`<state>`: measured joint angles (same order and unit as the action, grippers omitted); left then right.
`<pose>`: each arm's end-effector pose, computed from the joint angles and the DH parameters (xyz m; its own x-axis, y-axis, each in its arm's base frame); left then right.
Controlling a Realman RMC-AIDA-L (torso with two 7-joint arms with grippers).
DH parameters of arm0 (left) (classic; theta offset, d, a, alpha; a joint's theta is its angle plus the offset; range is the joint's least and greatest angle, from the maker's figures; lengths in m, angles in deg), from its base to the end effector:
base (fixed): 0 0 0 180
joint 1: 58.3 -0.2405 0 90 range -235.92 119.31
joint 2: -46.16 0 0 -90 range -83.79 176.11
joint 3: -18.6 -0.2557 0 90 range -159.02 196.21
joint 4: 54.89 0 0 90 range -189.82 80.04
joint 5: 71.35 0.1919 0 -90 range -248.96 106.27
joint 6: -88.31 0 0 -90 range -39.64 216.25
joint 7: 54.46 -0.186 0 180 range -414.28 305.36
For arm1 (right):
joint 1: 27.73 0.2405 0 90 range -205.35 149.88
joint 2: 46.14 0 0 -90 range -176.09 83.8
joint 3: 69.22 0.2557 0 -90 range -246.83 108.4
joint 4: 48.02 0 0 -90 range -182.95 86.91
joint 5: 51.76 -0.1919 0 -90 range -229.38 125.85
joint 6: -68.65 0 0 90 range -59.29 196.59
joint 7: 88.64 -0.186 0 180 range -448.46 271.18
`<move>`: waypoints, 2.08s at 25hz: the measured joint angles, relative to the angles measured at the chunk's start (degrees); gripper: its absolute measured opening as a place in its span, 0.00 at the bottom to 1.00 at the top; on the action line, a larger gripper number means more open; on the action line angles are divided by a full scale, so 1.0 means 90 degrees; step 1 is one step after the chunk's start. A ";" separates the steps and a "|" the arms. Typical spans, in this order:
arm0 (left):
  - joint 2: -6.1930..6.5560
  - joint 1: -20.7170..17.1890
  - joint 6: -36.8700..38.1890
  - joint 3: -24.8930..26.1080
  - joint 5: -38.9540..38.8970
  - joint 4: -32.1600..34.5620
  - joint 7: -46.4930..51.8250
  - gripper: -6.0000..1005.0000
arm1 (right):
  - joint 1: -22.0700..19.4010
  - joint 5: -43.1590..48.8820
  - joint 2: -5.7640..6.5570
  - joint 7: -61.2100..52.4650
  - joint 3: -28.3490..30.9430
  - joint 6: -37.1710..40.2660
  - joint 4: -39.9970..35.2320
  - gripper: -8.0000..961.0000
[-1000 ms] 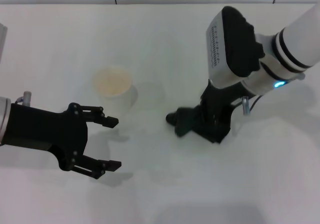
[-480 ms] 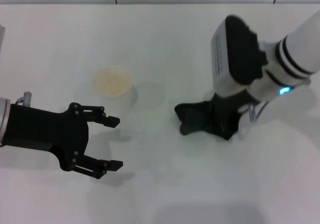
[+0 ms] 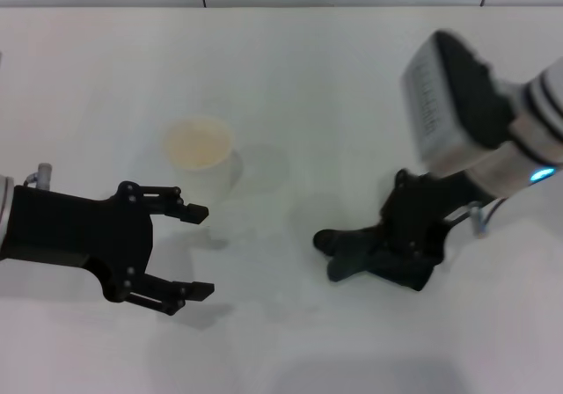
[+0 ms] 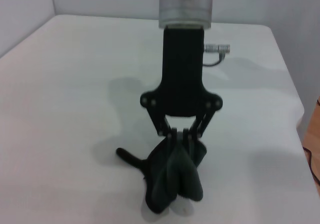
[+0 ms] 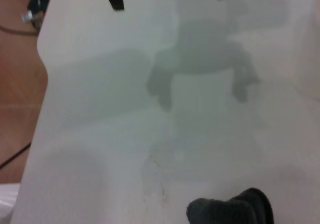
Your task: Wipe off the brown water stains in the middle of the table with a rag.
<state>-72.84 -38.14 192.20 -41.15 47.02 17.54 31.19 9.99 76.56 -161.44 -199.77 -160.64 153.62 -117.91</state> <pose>-0.2157 0.2698 -0.0143 0.9847 0.0657 0.1613 0.0747 -0.9959 -0.0506 0.1676 0.3222 -0.0804 0.9642 0.0104 0.2649 0.0143 -0.9998 -0.0126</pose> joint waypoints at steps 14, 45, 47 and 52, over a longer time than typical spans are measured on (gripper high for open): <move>0.0000 -0.0001 -0.0012 0.0038 -0.0089 -0.0060 -0.0040 0.88 | -0.0265 -0.0192 -0.0003 0.0608 0.1310 0.0628 0.0232 0.15; 0.0023 -0.0091 0.0007 0.0493 -0.0539 -0.0615 -0.0735 0.88 | -0.0622 -0.0781 0.0030 0.2870 0.4140 0.1683 0.1652 0.42; 0.0022 -0.0106 0.0015 0.0534 -0.0544 -0.0632 -0.0770 0.88 | -0.0621 -0.0781 0.0029 0.2892 0.4138 0.1653 0.1683 0.42; 0.0019 -0.0110 0.0028 0.0585 -0.0545 -0.0645 -0.0792 0.88 | -0.0607 -0.0781 0.0029 0.2899 0.4138 0.1651 0.1743 0.42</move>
<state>-72.67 -39.14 192.46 -35.88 42.11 11.73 24.06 4.53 69.53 -161.19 -173.68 -123.40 168.47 -102.23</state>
